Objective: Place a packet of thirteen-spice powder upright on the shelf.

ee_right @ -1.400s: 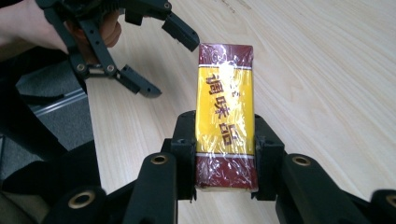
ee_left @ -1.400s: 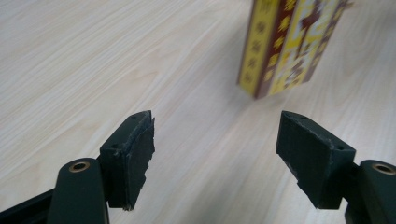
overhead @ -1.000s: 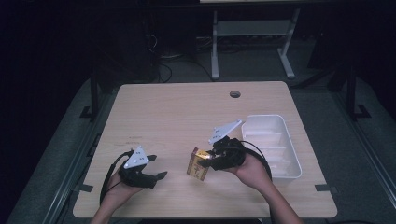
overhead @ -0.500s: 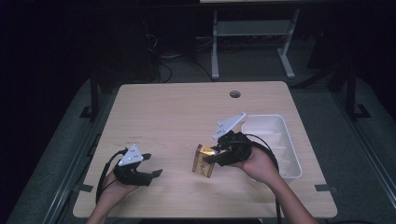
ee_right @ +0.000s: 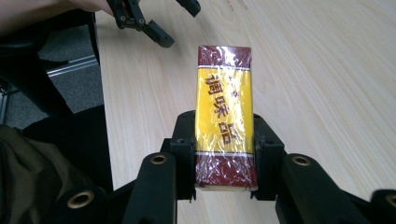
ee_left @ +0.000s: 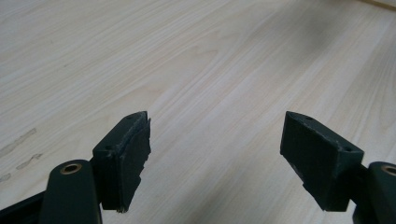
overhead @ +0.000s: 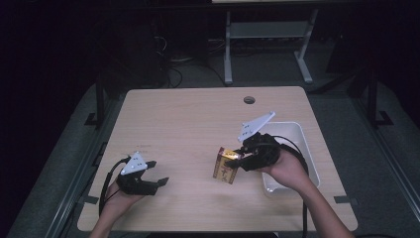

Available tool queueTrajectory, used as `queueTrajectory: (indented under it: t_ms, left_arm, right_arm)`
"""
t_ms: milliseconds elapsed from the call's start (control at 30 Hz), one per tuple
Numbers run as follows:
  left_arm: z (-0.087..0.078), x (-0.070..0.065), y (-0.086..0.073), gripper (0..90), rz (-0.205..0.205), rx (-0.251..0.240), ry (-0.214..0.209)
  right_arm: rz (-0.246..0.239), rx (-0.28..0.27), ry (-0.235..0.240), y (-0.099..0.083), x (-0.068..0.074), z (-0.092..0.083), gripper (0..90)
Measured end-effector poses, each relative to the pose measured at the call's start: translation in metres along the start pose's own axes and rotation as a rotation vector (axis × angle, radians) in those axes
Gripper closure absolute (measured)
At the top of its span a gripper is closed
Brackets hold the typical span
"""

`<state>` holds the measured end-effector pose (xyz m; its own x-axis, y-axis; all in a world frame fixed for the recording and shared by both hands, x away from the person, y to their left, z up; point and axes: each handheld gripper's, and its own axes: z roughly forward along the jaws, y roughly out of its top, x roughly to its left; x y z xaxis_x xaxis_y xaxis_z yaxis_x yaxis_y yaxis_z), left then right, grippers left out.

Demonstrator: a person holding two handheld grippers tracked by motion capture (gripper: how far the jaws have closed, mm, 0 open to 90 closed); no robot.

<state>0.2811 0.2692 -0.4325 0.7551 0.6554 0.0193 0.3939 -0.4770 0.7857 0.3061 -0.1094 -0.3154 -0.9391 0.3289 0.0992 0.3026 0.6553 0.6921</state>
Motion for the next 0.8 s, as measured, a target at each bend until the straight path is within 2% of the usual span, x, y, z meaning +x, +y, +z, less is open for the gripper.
queueTrajectory:
  t_ms: [533,800]
  left_arm:
    - [-0.002,0.005,-0.002,23.5,-0.015,-0.003,0.011]
    - [-0.003,0.007,-0.003,23.5,-0.023,-0.015,0.019]
  right_arm:
    - [0.003,-0.006,-0.045,-0.01,-0.006,-0.039,67.7]
    - [0.011,-0.001,-0.083,-0.019,-0.007,-0.06,67.7]
